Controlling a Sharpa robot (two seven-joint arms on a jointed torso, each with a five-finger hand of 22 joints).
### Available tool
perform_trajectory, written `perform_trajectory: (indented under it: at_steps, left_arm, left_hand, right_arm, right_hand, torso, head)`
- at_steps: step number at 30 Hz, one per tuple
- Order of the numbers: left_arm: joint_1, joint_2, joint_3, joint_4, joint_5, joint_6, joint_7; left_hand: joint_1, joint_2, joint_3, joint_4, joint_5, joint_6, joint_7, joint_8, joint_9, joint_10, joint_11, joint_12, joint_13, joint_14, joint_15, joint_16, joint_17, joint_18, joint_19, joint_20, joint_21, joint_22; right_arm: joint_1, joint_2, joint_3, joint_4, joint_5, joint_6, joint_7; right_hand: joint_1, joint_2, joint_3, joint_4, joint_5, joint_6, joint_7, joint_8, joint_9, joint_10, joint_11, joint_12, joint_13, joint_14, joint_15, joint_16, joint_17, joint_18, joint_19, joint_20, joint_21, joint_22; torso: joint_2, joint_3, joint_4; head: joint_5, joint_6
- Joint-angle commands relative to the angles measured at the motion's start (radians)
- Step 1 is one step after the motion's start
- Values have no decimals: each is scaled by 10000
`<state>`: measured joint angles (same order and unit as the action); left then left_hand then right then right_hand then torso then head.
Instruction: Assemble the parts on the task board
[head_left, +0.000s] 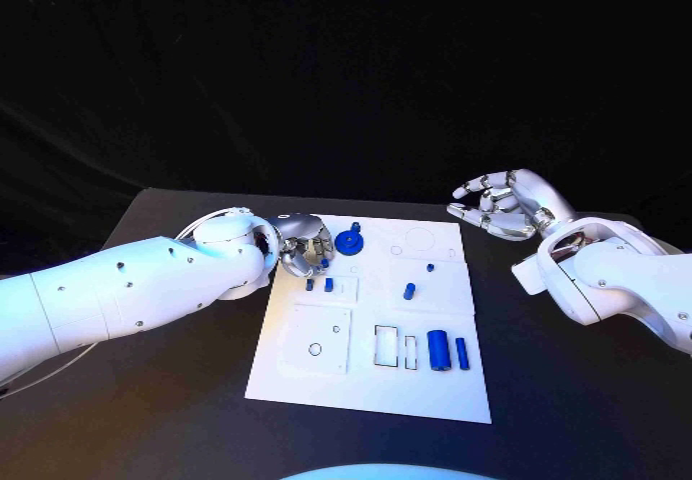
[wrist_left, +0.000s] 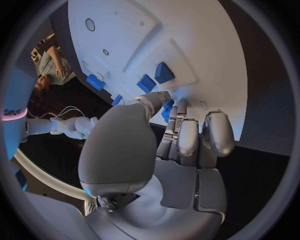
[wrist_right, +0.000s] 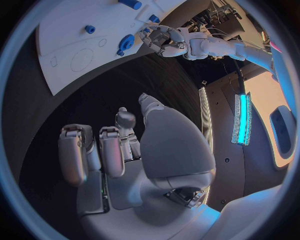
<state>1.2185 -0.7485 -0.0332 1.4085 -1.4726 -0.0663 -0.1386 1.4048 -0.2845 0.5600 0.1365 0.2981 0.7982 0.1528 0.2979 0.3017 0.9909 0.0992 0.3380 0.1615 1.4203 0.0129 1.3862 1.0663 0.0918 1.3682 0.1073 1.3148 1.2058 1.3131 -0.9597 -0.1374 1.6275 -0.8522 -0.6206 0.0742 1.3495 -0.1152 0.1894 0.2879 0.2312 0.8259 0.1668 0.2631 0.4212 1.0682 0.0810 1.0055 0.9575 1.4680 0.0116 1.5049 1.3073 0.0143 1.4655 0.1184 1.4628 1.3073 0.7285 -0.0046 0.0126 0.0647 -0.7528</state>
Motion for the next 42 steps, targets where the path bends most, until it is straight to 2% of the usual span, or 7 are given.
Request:
perform_trajectory:
  at_steps: [1,12,13,19,20,30,42]
  left_arm:
    - [-1,-17,4,33,88,-177,2]
    - [3,-522,54,314,2410,-1617,1233]
    - [4,-625,66,370,3171,-1818,1540]
    - [10,-1093,134,700,6817,-2440,2942]
    - [12,-1162,141,755,7388,-2461,3150]
    - [15,-1749,164,1317,12133,-1873,5013]
    - [13,-2001,163,1606,13619,-1747,5954]
  left_hand:
    - [-124,-10,-58,0,-20,-84,-13,-50,-19,-89,22,-47,-18,-31,87,-39,-52,-23,-49,7,-60,-54]
    - [-369,33,-768,253,-12,-185,-8,-159,-48,-629,127,-113,-52,-506,187,-482,-1155,174,-555,108,-771,-947]
    - [-318,117,-1024,314,7,-153,81,-155,-44,-984,203,-212,-108,-1206,246,-1136,-2479,398,-1270,161,-1666,-2044]
    - [226,394,-1935,532,11,-14,317,-190,-71,-1302,288,116,-134,-1822,355,-1449,-3472,704,-2181,266,-3082,-3589]
    - [426,478,-2169,600,18,-27,341,-236,-96,-1556,349,170,-174,-2738,400,-2141,-4844,928,-3014,317,-4228,-4826]
    - [966,837,-2454,914,58,265,503,-246,-140,-1476,436,812,-178,-3439,486,-2403,-5408,939,-3222,410,-4932,-5289]
    - [1164,833,-1837,979,135,695,346,-142,-139,-747,243,1286,-151,-3413,319,-2337,-5652,941,-3063,242,-5001,-5365]
  right_arm:
    - [-17,14,0,-43,-480,693,-284]
    - [-141,239,-1,-313,-3733,2552,-1287]
    - [-172,284,-1,-330,-4247,2710,-1405]
    - [-327,549,-1,-477,-6340,3262,-2076]
    - [-349,603,-2,-512,-6610,3334,-2190]
    - [-560,1127,-10,-829,-8262,3600,-2965]
    - [-656,1452,-13,-928,-8533,3658,-3029]
  right_hand:
    - [59,-93,162,2,-95,-31,-46,78,-24,-594,-34,-1517,-1439,561,-77,-97,798,204,288,-112,-161,1671]
    - [1198,-796,1766,-146,-201,658,-3,116,-161,-769,59,-5744,-4847,555,-15,-205,664,297,120,-62,-606,1378]
    - [1201,-878,1880,-145,-221,698,-16,90,-184,-628,65,-5988,-5097,558,26,-205,665,300,133,-78,-595,1391]
    - [1176,-1102,2204,-192,-309,816,-25,-2,-254,-446,113,-6772,-5855,561,26,-211,660,300,134,-36,-630,1384]
    - [1147,-1140,2219,-186,-318,802,-19,-27,-267,-487,136,-6869,-5936,559,35,-217,646,303,127,-27,-648,1373]
    - [1013,-1293,2281,-192,-409,787,48,-138,-330,-554,230,-7278,-6343,541,120,-257,562,313,112,28,-703,1346]
    - [1143,-1168,2704,-363,-621,1043,10,-118,-345,-199,187,-7447,-6685,554,77,-246,587,274,218,22,-541,1475]
  torso:
    - [6,-2,-3]
    - [0,9,-13]
    - [2,10,-12]
    - [-1,1,22]
    - [2,-2,6]
    - [25,-8,-6]
    - [9,-12,-4]
  head:
    - [-16,12]
    - [-194,61]
    - [-235,74]
    - [-413,107]
    - [-422,121]
    - [-587,154]
    - [-582,94]
